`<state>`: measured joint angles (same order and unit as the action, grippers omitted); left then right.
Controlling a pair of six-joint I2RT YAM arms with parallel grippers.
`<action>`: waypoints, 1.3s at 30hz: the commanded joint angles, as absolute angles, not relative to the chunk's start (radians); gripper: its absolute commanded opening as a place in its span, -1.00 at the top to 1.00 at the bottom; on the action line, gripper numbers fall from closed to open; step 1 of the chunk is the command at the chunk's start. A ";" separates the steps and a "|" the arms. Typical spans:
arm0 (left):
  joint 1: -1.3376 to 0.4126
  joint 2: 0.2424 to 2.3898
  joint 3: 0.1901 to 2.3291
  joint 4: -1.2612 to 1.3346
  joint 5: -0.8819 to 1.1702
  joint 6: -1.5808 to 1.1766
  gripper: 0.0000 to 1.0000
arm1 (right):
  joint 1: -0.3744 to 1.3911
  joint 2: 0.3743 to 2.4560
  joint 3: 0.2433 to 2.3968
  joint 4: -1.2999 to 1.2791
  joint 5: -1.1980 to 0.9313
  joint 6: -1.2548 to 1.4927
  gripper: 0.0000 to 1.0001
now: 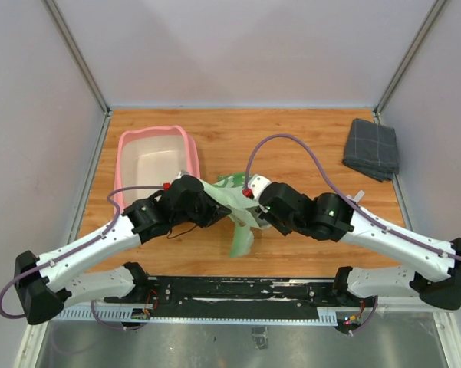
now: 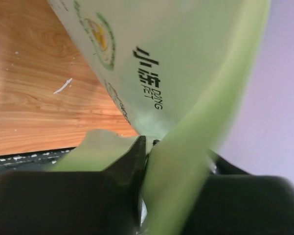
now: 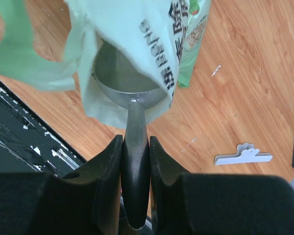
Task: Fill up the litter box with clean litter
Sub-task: 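Scoop the cat litter from the cat litter bag.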
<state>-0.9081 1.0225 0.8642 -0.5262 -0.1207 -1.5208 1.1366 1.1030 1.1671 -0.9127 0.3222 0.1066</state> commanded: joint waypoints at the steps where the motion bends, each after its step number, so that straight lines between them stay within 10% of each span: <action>1: -0.849 0.988 0.875 -0.596 -0.149 -1.512 0.92 | 1.124 1.211 1.276 -1.014 0.369 0.106 0.98; 20: -0.716 1.078 0.992 -0.652 0.108 -1.360 0.76 | 1.119 1.588 1.440 -0.935 0.474 0.065 0.98; 39: -0.317 1.085 1.066 -0.738 0.318 -1.080 -0.08 | 1.088 1.693 1.760 -1.322 0.415 0.146 0.98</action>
<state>-0.3702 1.0794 1.0233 -0.7216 0.2462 -1.1763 1.1057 1.6646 1.7195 -1.2057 0.3992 0.1070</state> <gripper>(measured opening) 0.524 0.229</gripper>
